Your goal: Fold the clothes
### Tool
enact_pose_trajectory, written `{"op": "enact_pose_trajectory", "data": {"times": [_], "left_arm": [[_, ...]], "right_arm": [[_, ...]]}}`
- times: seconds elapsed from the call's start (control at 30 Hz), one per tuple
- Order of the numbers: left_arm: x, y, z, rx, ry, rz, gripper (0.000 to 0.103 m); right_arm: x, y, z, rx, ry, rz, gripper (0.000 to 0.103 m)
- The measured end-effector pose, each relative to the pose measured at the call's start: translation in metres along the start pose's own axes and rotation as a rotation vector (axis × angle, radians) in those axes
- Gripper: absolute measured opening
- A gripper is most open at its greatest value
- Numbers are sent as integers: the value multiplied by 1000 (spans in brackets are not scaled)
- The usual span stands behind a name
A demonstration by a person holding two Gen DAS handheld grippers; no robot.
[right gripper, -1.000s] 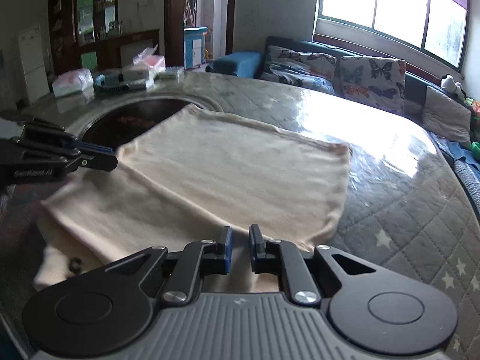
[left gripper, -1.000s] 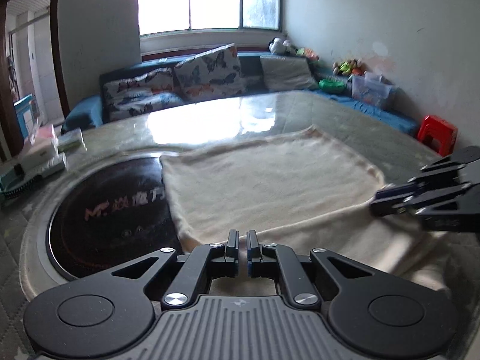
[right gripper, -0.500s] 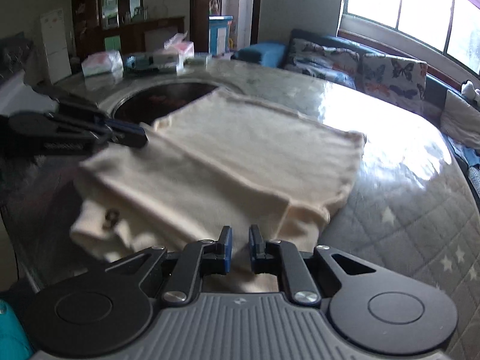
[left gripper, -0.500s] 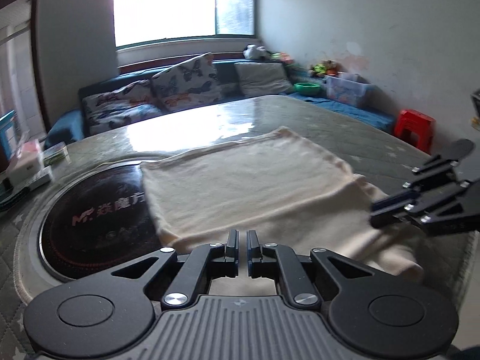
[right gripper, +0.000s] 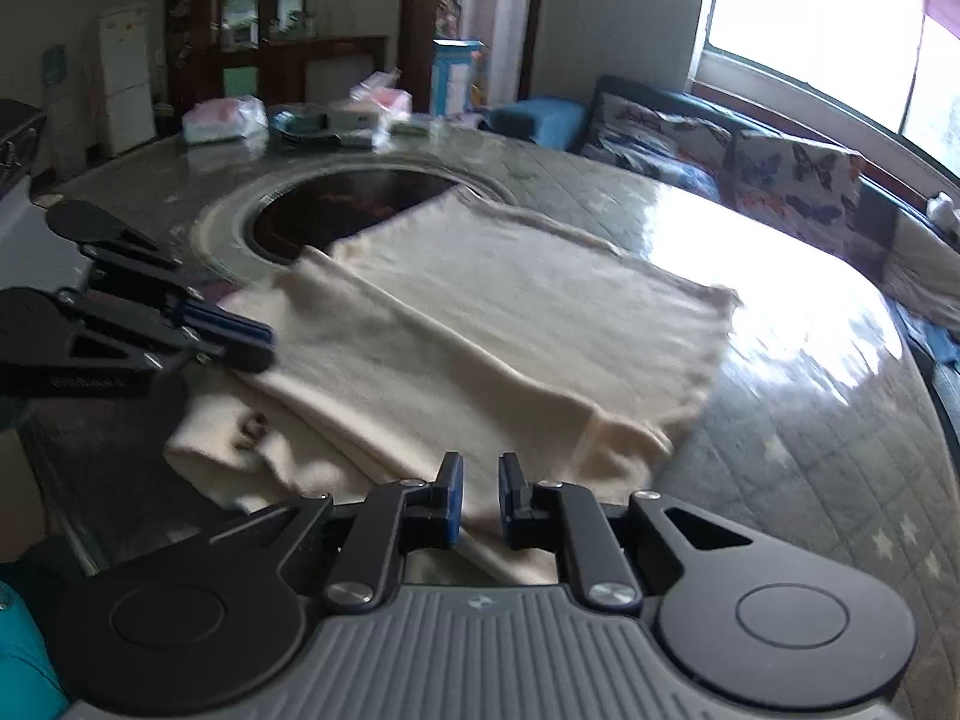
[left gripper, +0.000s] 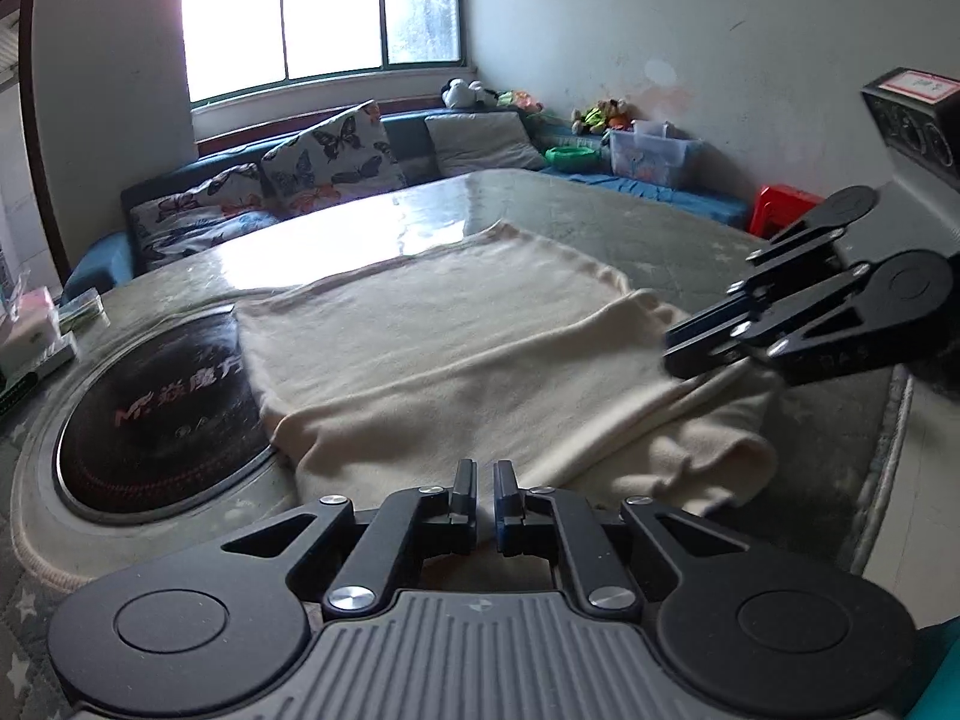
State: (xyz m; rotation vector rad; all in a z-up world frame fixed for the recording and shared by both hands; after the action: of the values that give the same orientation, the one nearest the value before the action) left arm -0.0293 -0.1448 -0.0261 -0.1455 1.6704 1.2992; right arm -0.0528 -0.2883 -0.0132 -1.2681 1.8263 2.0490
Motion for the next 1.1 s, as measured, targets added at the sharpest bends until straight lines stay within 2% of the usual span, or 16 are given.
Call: {"op": "enact_pose_trajectory", "data": {"times": [0.23,0.43,0.53,0.6,0.63,0.67,0.83,0.97,1.1], "left_arm": [[4,-9,-4,12,-13,23,8],[12,12,3,0,-45,20,9],[22,21,4,-21,-99,30,13],[28,25,1,-40,-150,34,20],[30,26,-2,-44,-178,31,29],[33,26,-5,-48,-206,27,31],[42,27,-22,-57,-350,7,31],[43,17,-35,-66,-442,-18,31],[38,10,-37,-58,-448,-40,31]], "right_arm": [[-15,-17,32,-83,42,-16,11],[-5,-11,24,-59,35,-10,14],[3,-10,15,-47,14,6,17],[7,-9,10,-49,-2,10,17],[8,-7,7,-50,-18,8,17],[8,-7,5,-53,-32,10,17],[11,-4,-3,-62,-76,14,17],[10,7,-5,-40,-59,9,20],[13,17,-6,-22,-32,16,23]]}}
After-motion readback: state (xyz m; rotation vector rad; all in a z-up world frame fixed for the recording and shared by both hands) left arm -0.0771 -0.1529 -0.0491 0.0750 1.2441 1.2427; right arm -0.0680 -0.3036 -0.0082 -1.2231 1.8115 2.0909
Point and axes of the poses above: each gripper's, at about its wrist camera, not at the fingertips, and y roughly against the way its jaws point, z to its left, x to its underside, the point moved 9 cm from there along -y, roughly the way its jaws point, and after that the axes turned 7 degrees about z, right-handed, at the moved point
